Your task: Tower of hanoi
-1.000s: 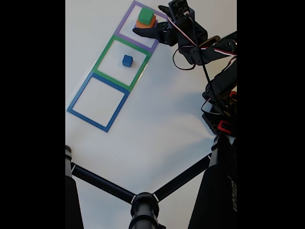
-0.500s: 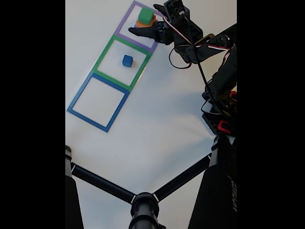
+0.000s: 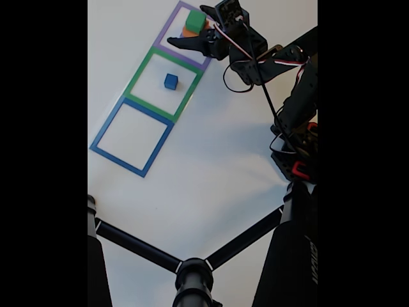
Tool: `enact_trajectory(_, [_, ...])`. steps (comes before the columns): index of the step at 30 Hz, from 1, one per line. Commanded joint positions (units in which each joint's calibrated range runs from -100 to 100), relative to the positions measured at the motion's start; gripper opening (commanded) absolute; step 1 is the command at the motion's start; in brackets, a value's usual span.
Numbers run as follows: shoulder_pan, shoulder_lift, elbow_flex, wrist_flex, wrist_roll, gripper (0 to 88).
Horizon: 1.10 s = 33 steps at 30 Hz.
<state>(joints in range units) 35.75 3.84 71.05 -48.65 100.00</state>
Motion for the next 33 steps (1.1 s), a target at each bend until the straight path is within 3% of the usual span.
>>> enact_trajectory(1, [-0.95,-0.73,0.5,-2.04,0.0,41.5])
enact_trajectory(7, [-1.24,-0.73,1.68,-2.61,0.0,40.8])
enact_trajectory(10, [-1.43,-0.65,2.5,-3.25,0.0,33.4])
enact_trajectory(23, [-1.72,-0.25,3.13,-3.74,0.0,25.0])
enact_trajectory(33, [-1.72,-0.09,3.5,-3.66,0.0,12.9])
